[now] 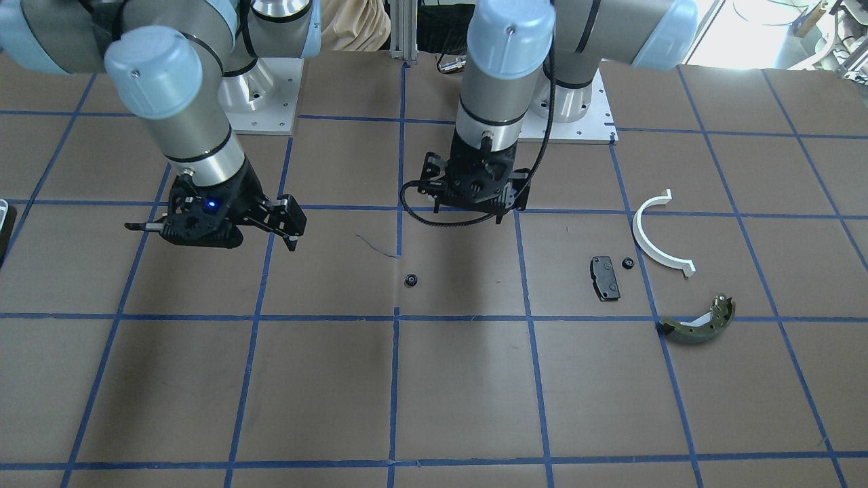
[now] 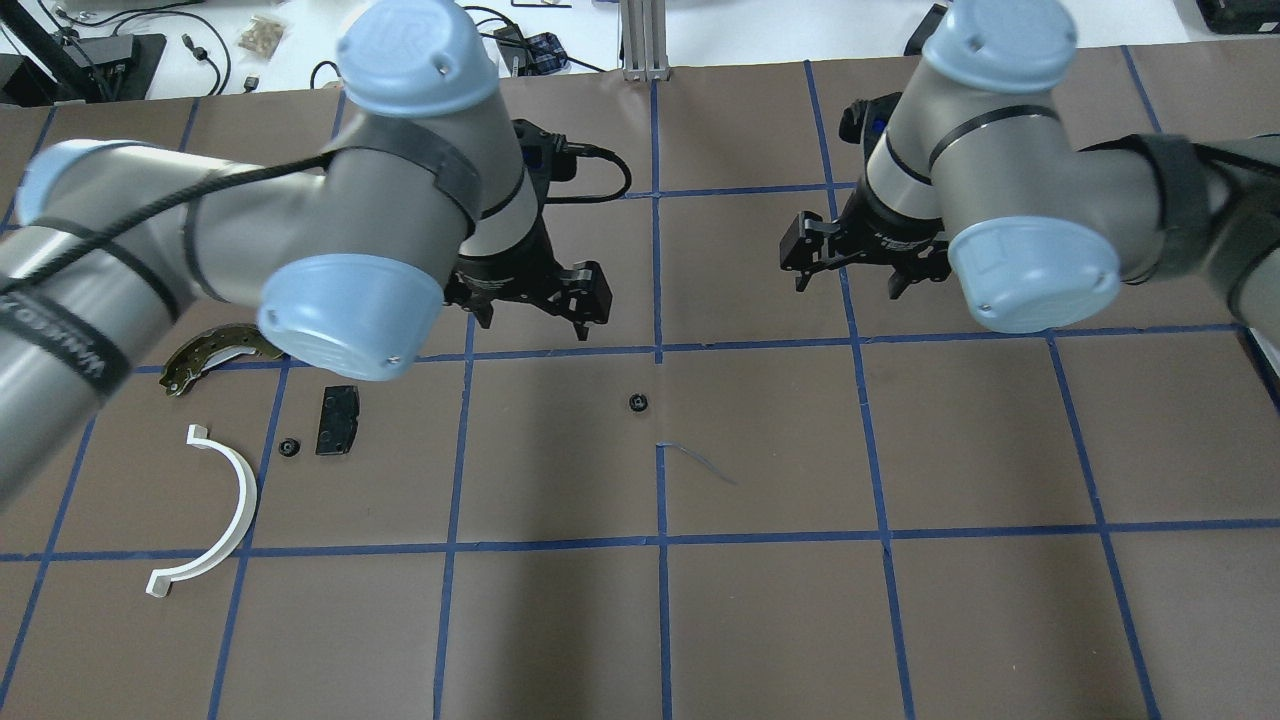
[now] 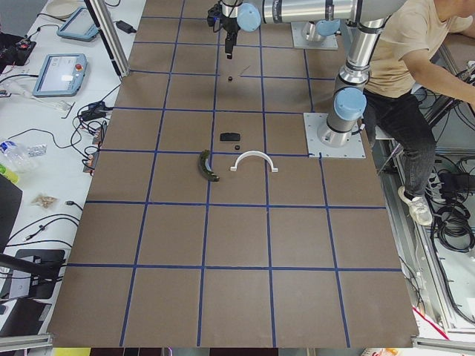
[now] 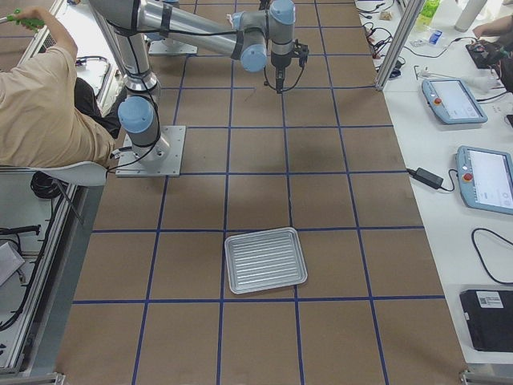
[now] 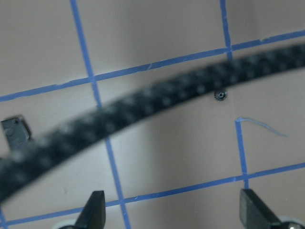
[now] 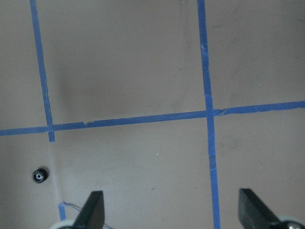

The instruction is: Place bearing gear from tray to pile

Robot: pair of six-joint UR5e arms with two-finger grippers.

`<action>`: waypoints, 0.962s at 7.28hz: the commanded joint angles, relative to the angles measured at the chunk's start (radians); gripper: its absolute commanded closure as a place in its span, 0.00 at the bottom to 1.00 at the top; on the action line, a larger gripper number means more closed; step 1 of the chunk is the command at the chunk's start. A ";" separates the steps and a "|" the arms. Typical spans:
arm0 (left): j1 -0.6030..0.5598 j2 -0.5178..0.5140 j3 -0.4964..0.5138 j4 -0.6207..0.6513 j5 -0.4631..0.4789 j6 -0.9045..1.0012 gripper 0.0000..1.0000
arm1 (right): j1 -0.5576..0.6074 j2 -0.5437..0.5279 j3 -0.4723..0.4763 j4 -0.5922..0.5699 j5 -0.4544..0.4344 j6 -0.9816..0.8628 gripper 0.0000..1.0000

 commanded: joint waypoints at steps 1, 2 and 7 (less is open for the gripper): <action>-0.068 -0.129 -0.072 0.166 0.000 -0.046 0.00 | -0.028 -0.094 -0.090 0.146 -0.009 -0.093 0.00; -0.107 -0.173 -0.074 0.174 0.009 -0.048 0.00 | -0.028 -0.115 -0.204 0.326 -0.078 -0.148 0.00; -0.137 -0.295 -0.126 0.393 0.001 -0.080 0.00 | -0.019 -0.137 -0.247 0.414 -0.077 -0.175 0.00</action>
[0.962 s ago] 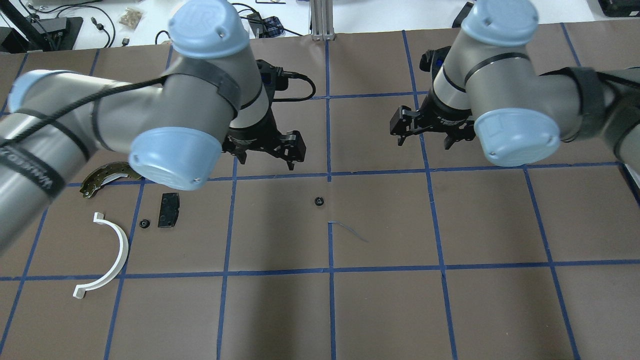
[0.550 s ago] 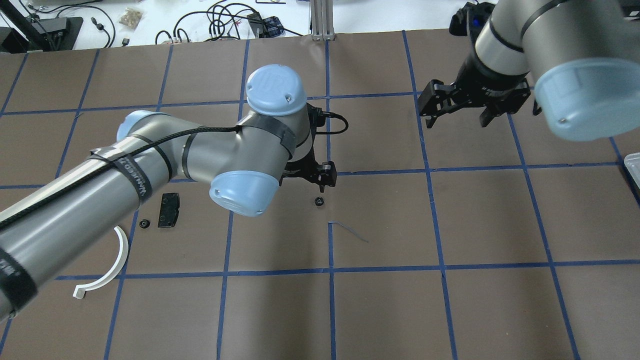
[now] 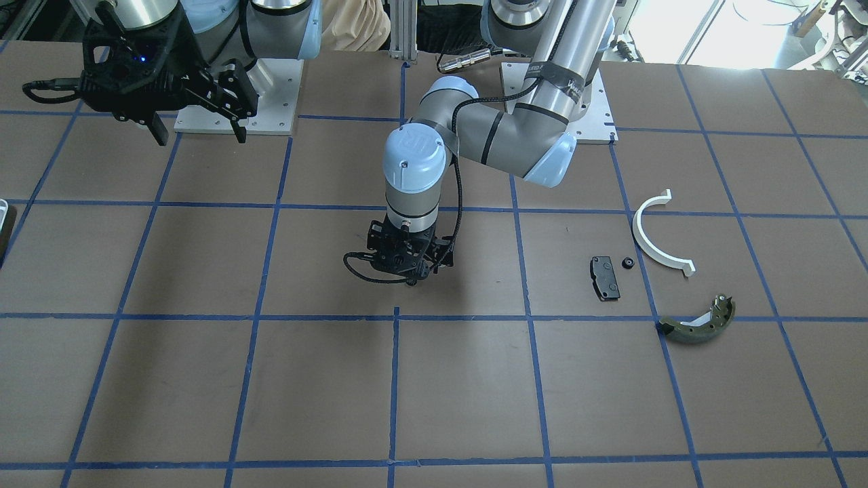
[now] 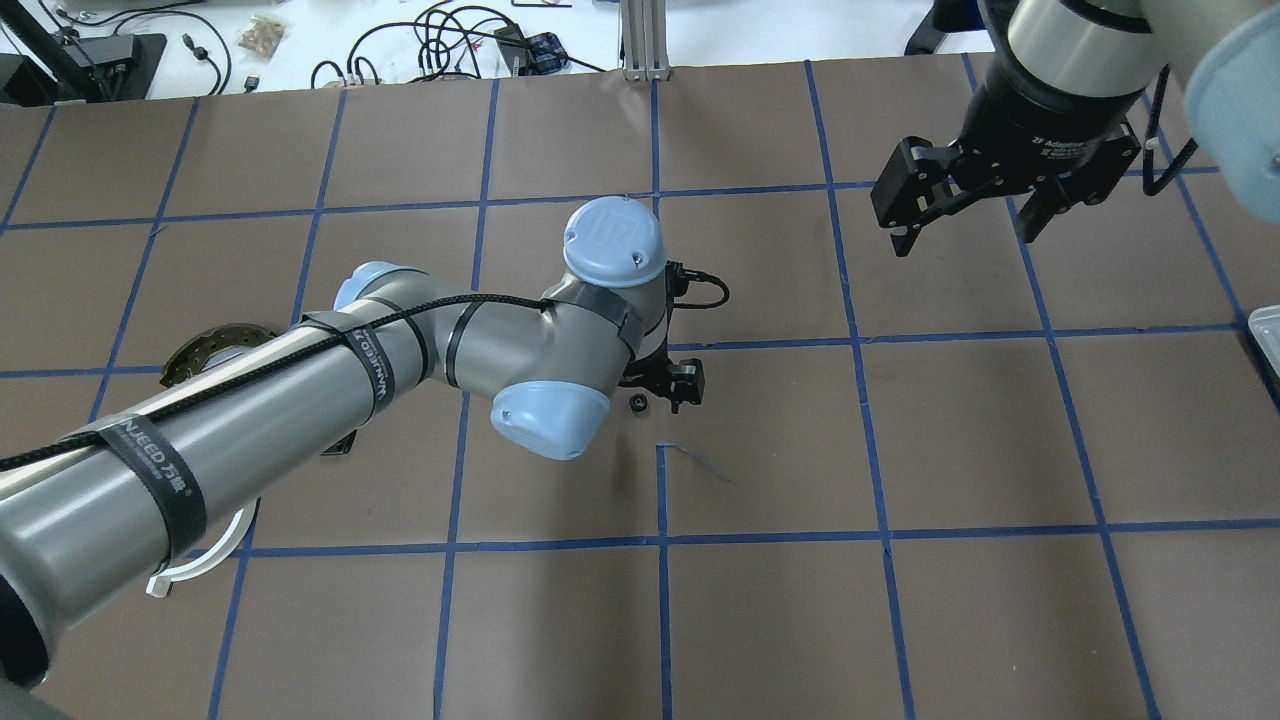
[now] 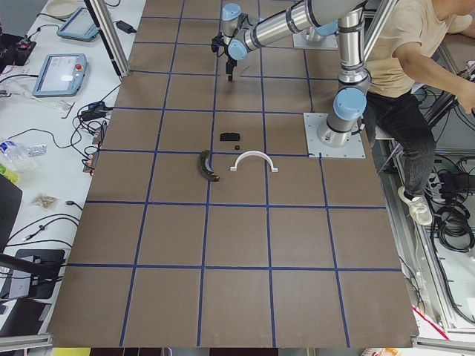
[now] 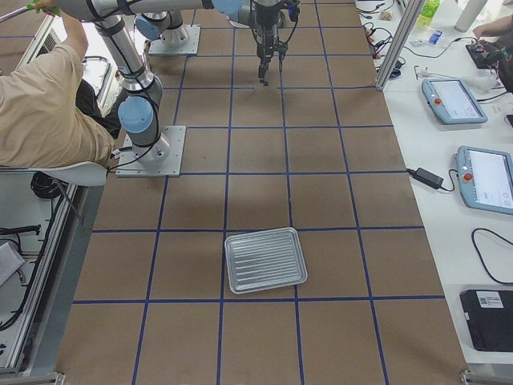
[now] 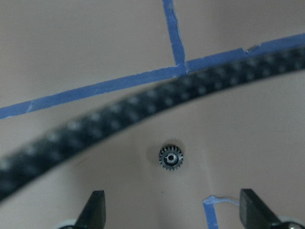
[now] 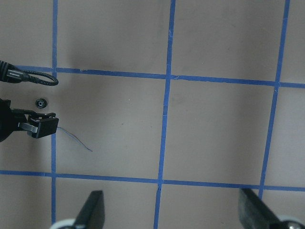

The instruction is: Place bearing gear from tray to pile

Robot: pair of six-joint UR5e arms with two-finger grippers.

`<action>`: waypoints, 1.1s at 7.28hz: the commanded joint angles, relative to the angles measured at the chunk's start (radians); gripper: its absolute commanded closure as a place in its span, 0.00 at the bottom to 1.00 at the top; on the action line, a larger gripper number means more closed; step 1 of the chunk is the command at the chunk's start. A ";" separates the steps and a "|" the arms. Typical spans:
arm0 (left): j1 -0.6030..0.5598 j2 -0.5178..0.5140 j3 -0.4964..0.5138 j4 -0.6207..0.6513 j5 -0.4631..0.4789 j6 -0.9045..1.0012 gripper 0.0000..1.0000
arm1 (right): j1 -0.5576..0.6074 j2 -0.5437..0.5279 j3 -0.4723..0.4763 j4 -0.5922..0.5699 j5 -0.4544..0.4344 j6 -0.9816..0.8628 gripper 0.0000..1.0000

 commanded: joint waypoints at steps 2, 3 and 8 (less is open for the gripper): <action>-0.007 -0.033 -0.040 0.136 0.000 0.002 0.01 | -0.013 0.005 0.000 -0.040 0.008 -0.040 0.00; -0.008 -0.033 -0.040 0.136 -0.003 0.002 0.07 | -0.020 0.005 0.002 -0.069 -0.004 -0.054 0.00; -0.007 -0.036 -0.043 0.124 -0.002 0.008 0.99 | -0.027 0.008 0.003 -0.063 0.007 -0.002 0.00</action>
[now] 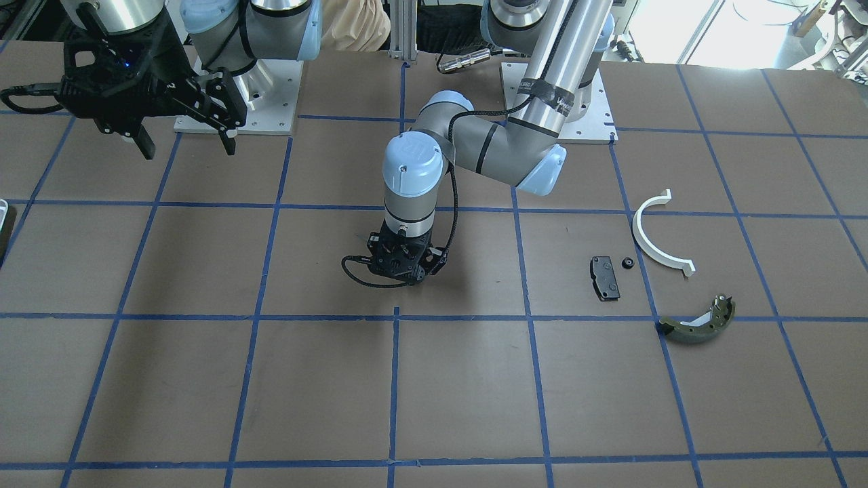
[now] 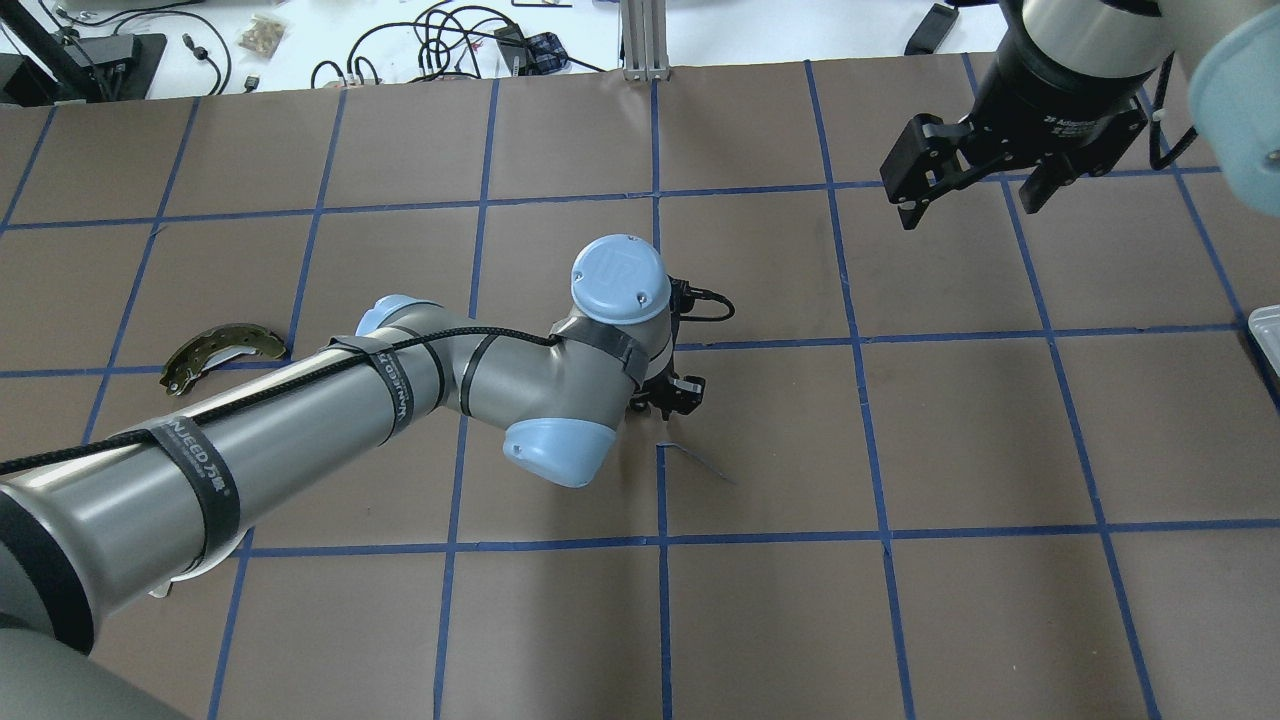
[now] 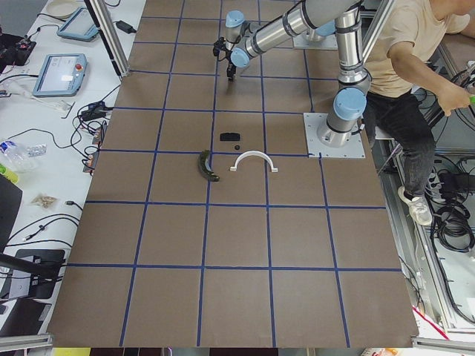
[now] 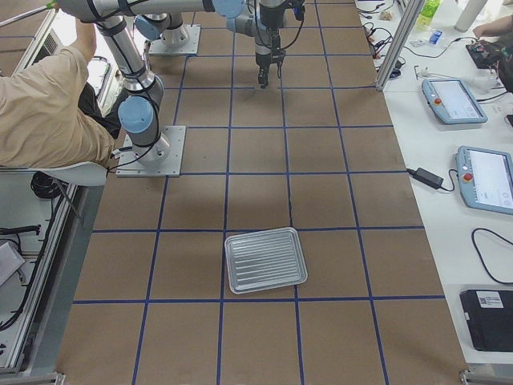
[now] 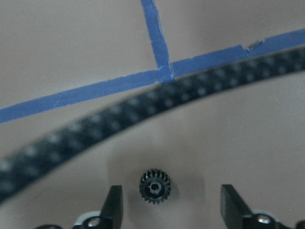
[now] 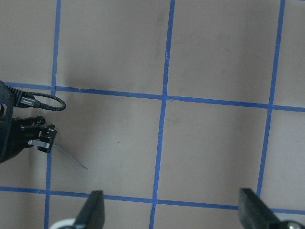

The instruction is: Place bearing gear from tray to pile

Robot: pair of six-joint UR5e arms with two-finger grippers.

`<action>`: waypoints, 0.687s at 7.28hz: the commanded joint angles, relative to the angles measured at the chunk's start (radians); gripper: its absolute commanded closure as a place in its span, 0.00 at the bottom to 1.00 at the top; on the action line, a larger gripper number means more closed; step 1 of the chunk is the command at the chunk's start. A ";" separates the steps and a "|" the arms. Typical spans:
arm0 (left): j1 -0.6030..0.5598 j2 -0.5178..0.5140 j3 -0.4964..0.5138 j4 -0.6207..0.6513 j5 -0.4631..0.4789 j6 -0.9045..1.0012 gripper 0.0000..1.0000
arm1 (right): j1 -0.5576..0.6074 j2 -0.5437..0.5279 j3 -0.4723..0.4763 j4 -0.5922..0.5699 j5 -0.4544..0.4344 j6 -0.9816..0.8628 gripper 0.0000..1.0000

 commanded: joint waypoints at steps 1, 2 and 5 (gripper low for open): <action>0.001 -0.007 -0.001 -0.001 -0.004 0.004 0.99 | -0.005 0.001 0.000 0.004 0.000 0.047 0.00; 0.001 -0.007 -0.001 -0.003 -0.004 0.004 1.00 | -0.002 0.000 0.002 0.008 -0.003 0.073 0.00; 0.023 0.049 0.023 -0.057 -0.025 0.038 1.00 | -0.002 0.000 0.008 0.007 -0.001 0.072 0.00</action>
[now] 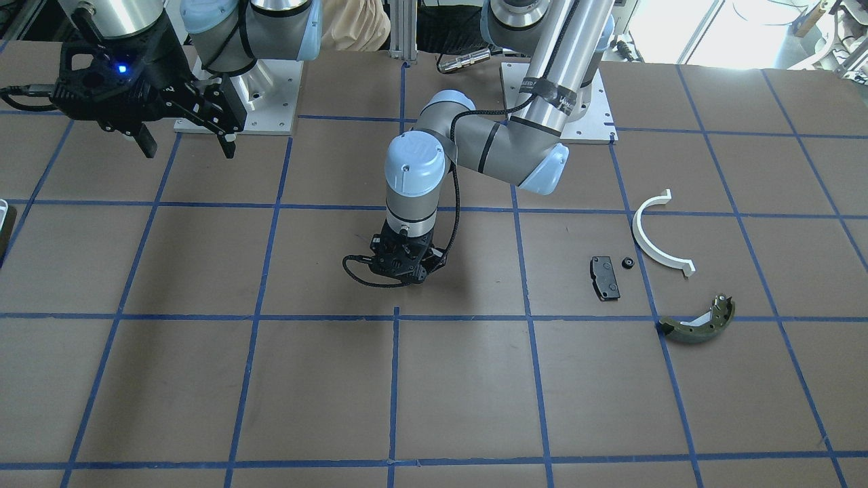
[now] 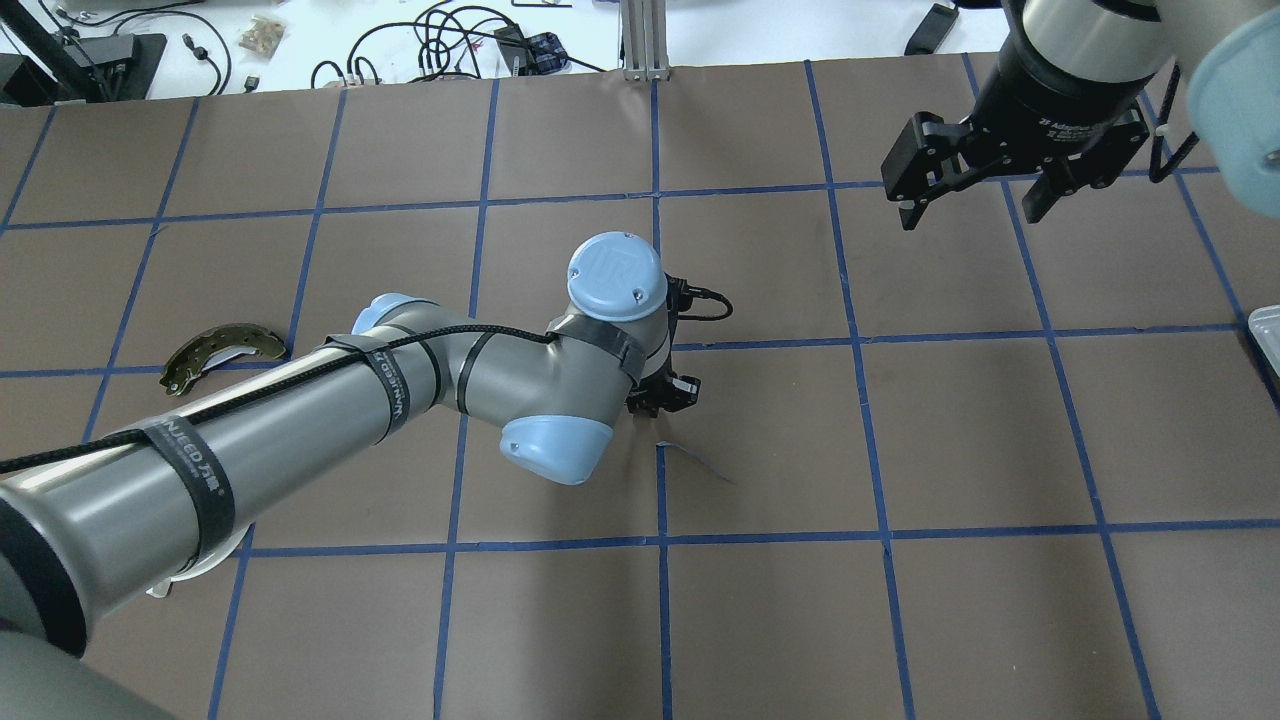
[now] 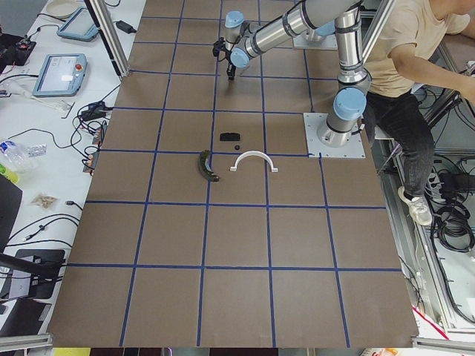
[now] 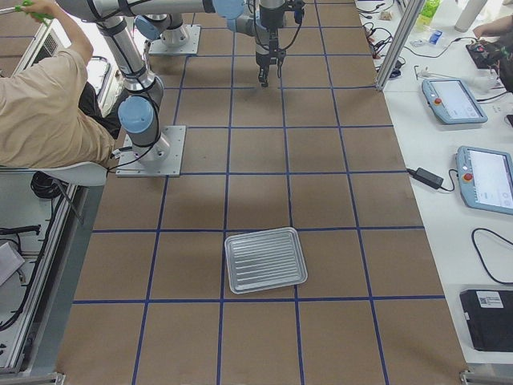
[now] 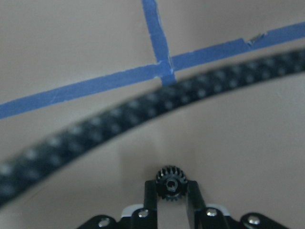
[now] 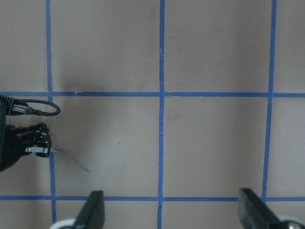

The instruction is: Place bearing gear from tray to pile

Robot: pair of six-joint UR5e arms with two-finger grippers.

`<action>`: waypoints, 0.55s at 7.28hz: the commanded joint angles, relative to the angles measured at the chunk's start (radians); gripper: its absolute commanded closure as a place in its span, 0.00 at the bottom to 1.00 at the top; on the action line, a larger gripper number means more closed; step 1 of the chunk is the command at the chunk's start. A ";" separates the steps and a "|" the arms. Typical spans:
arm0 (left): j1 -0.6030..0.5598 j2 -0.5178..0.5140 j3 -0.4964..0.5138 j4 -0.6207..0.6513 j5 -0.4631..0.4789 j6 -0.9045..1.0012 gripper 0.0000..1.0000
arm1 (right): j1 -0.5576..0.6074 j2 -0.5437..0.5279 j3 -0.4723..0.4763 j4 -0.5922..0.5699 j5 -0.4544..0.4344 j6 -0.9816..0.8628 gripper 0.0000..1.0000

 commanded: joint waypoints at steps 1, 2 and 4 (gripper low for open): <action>0.035 0.074 0.082 -0.250 -0.051 0.074 1.00 | 0.000 -0.001 0.002 0.004 0.000 0.004 0.00; 0.074 0.111 0.144 -0.454 -0.051 0.147 1.00 | 0.003 -0.001 0.010 0.003 -0.001 0.045 0.00; 0.141 0.159 0.144 -0.549 -0.045 0.130 1.00 | 0.003 -0.001 0.011 -0.007 0.003 0.088 0.00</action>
